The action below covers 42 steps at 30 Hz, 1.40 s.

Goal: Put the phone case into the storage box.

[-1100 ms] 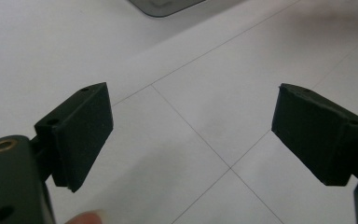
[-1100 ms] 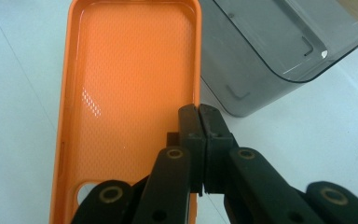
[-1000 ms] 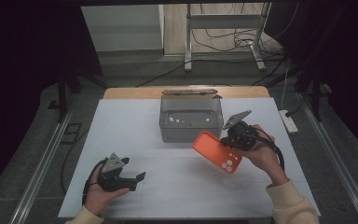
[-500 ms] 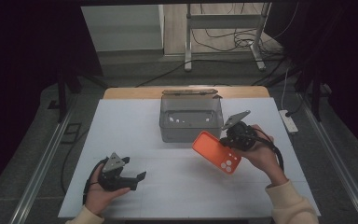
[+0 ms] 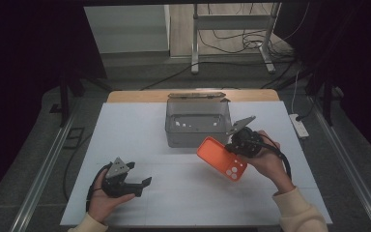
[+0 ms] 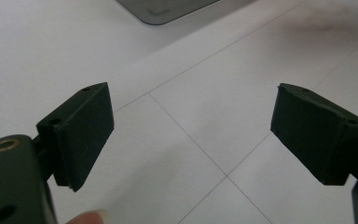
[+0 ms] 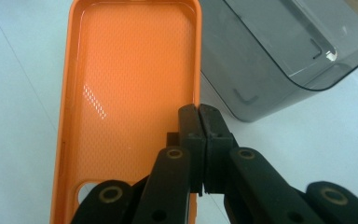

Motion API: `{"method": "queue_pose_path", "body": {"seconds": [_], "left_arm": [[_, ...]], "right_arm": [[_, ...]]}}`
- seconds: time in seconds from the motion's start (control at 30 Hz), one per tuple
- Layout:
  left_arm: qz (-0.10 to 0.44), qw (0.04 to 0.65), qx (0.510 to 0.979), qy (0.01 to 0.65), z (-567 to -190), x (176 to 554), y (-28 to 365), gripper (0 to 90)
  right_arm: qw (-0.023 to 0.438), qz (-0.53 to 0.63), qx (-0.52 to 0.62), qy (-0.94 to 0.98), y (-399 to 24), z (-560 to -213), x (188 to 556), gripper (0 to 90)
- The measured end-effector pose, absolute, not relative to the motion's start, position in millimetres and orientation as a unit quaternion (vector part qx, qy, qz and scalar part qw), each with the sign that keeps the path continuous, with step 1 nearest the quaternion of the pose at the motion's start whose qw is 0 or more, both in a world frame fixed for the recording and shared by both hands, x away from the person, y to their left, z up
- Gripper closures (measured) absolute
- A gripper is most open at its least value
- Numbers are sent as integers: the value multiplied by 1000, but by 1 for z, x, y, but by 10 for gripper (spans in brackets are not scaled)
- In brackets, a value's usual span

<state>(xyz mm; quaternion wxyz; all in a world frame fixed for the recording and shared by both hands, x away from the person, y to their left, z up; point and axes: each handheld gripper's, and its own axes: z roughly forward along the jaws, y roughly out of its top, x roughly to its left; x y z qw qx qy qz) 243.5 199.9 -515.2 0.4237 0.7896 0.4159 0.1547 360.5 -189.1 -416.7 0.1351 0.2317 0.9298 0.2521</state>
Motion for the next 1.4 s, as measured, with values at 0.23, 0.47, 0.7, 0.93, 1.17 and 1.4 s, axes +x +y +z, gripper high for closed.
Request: {"method": "queue_pose_path", "body": {"seconds": [0.23,0.47,0.7,0.93,1.17,1.4], "left_arm": [[150,426,789,416,-514,244,199,131],[146,429,790,413,-512,246,195,128],[130,438,787,415,-508,248,196,124],[126,440,791,407,-505,248,189,128],[114,442,795,400,-500,251,184,121],[109,446,792,402,-494,255,181,127]], "right_arm": [[136,250,223,932,-181,-421,358,890],[127,246,208,938,-168,-427,353,889],[116,245,196,942,-160,-432,350,890],[113,246,193,943,-158,-433,350,890],[116,249,195,941,-160,-432,350,889],[117,249,195,941,-159,-431,349,889]]}}
